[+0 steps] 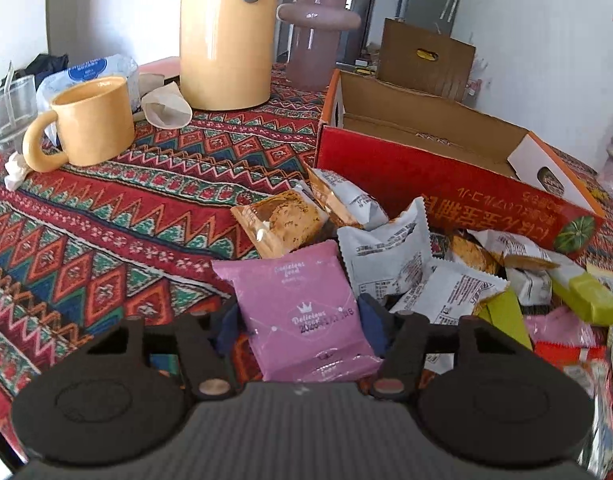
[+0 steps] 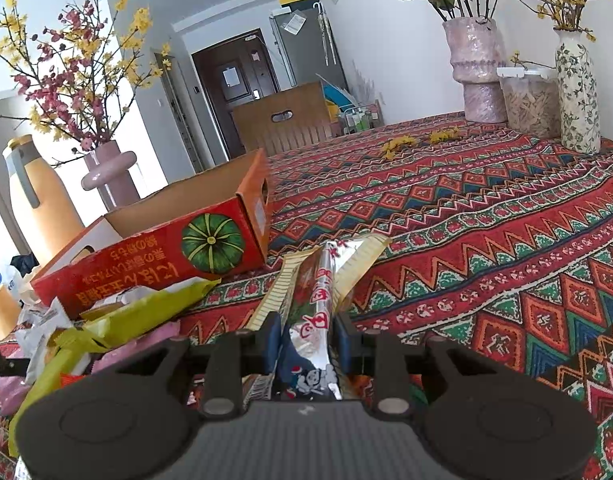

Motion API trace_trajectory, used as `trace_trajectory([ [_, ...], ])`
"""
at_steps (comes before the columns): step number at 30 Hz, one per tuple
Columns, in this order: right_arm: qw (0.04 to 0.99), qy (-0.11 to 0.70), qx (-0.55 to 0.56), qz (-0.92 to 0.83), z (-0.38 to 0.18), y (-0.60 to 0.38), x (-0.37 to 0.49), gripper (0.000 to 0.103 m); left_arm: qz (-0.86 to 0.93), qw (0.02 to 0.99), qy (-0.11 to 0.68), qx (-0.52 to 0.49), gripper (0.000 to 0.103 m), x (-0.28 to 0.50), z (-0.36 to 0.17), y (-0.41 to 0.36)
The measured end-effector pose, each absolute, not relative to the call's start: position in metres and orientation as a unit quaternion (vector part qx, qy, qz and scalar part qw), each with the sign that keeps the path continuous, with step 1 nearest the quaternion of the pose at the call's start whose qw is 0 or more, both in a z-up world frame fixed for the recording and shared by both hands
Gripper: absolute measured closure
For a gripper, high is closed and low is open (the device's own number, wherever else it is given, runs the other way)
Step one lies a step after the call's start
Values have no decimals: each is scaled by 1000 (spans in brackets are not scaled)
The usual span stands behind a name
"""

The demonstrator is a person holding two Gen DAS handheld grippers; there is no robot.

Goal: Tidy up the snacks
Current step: 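Grasp the pink pouch with the left gripper while the right grips a silver wrapper, then carry the pink pouch and silver wrapper over the box with both grippers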

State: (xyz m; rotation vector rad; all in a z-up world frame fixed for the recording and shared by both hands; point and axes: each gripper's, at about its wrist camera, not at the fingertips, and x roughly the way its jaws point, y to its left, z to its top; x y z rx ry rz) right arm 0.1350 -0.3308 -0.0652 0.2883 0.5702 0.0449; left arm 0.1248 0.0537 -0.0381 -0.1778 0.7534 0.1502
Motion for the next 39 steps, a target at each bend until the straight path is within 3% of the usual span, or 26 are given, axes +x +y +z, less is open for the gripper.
trace_trajectory([
  [9,949,282,138,17,-65,-329,135,75,74,925,369,-50,40,117,-40,63],
  [16,949,283,137,12,-65,-329,136,75,99,922,374,-31,30,125,-50,51],
  [20,949,284,137,12,-66,-329,136,75,93,924,370,-31,41,123,-48,51],
  [39,961,248,118,39,-36,-317,129,75,69,951,301,0,41,112,5,55],
])
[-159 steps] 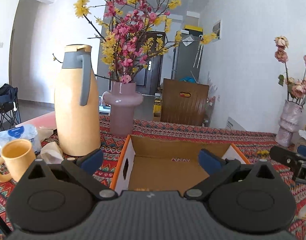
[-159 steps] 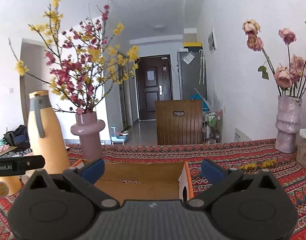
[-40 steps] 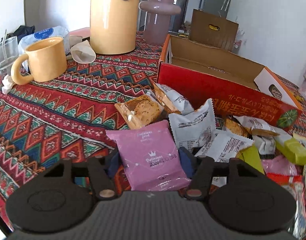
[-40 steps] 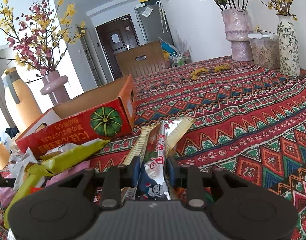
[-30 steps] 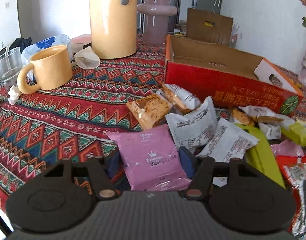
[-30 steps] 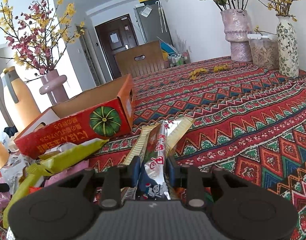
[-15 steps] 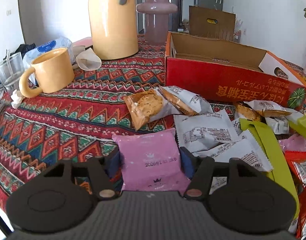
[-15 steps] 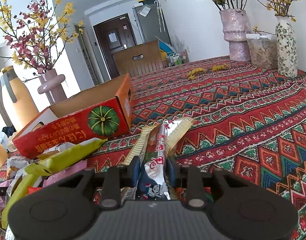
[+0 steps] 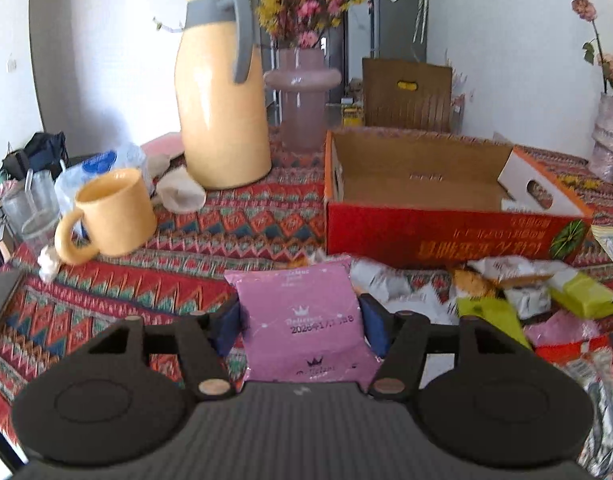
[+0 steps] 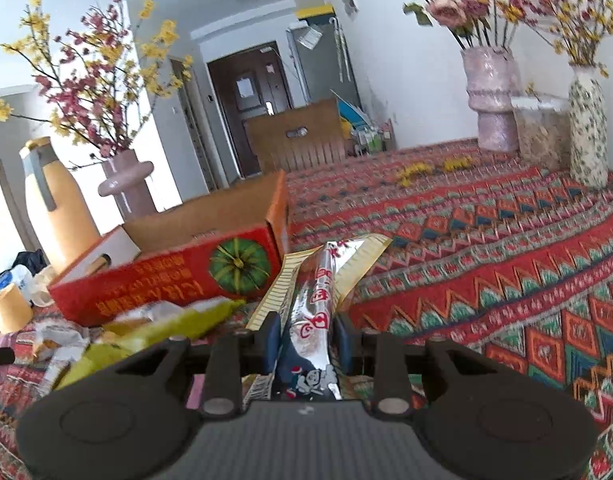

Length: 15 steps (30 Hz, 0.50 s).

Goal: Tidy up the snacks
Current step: 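Carry the pink pouch and silver wrapper over the box with both grippers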

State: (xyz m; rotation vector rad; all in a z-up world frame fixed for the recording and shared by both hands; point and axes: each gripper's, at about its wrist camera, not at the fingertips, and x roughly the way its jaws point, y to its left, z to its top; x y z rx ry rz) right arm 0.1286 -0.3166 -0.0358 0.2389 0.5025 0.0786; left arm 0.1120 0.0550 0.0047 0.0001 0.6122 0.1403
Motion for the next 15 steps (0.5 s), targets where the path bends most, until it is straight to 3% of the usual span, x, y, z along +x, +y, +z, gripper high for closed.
trace_trajectory([
  [15,975,190,106,36,10,-313,156,75,38,967,253,17,41,149,48,30],
])
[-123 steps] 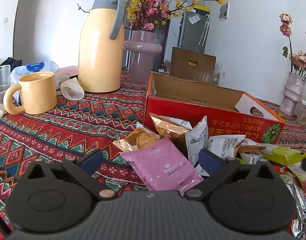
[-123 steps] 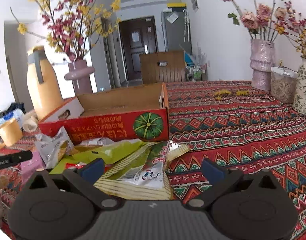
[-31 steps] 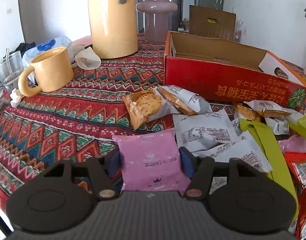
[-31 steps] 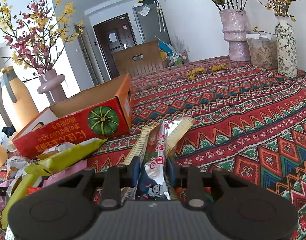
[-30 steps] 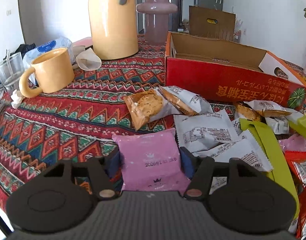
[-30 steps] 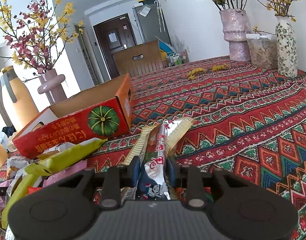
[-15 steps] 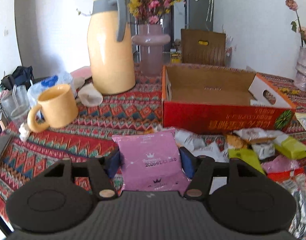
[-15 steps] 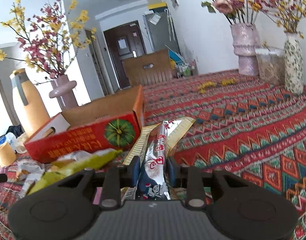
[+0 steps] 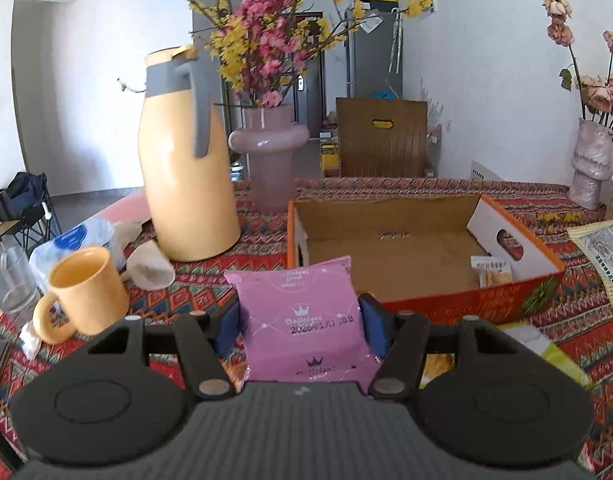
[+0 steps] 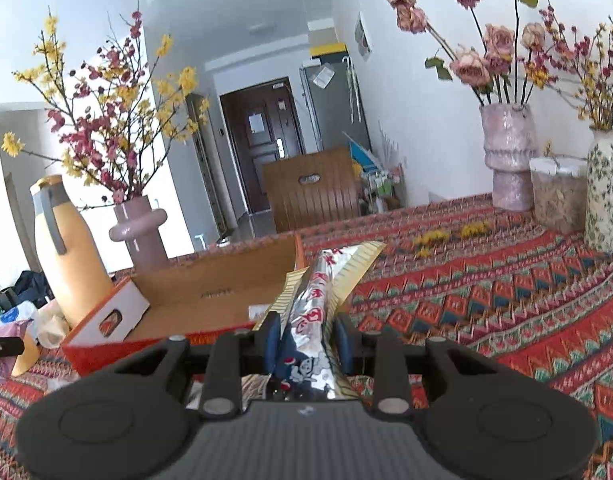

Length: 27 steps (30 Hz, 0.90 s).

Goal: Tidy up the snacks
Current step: 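Carry the pink pouch and silver wrapper over the box with both grippers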

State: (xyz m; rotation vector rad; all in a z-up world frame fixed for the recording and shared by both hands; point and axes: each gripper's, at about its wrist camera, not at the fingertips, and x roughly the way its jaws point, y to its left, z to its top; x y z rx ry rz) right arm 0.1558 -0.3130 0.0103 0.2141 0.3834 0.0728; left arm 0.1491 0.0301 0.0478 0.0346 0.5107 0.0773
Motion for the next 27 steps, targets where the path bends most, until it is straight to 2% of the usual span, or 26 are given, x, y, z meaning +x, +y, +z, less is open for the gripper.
trace_trajectory([
  [17,978,157,106,83,49,-283,224,75,37,971,238,-12,41,219,64,13],
  [27,972,179,111,100,38,-246,287,75,47,969,239,-35,41,272,46,13],
])
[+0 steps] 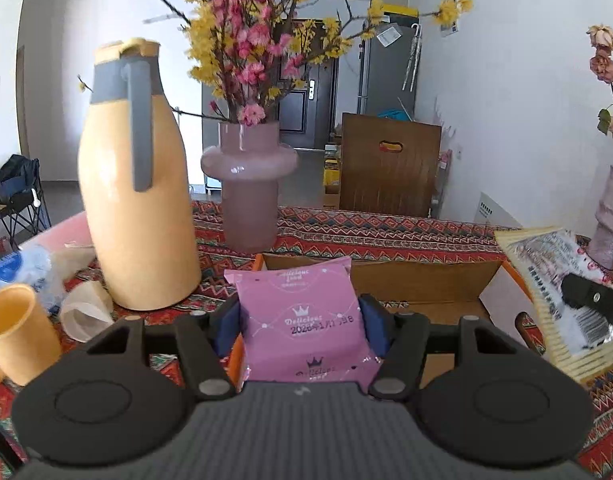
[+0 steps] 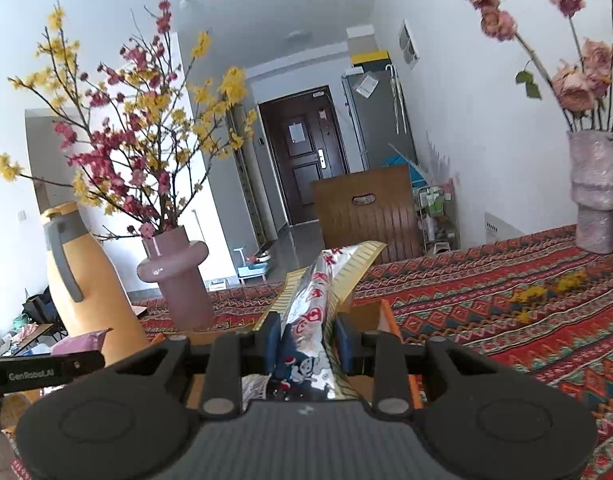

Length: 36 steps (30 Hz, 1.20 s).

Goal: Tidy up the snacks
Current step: 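Carry the pink pouch and silver wrapper over the box with both grippers, then open both grippers to drop the pink pouch and silver wrapper into the box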

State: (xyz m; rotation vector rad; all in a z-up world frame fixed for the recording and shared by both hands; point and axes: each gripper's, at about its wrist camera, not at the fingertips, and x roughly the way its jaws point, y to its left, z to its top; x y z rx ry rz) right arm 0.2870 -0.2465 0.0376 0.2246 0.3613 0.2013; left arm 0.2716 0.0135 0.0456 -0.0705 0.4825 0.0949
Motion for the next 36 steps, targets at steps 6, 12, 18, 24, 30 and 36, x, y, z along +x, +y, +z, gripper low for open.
trace_trajectory([
  [6,967,198,114,108,11,-241,300,75,50,969,238,-31,41,281,20,14],
  [12,964,224,95,108,-1,-229,308,75,35,971,233,-34,40,275,17,14],
  [18,966,220,94,99,-1,-228,303,58,39,980,192,-45,2,262,24,16],
  [24,972,193,108,79,4,-238,295,0,41,982,179,-54,0,258,25,17],
  [30,973,192,104,78,3,-238,294,0,37,982,178,-55,0,254,28,16],
  [36,975,181,101,77,14,-238,290,0,33,985,162,-56,0,240,47,14],
])
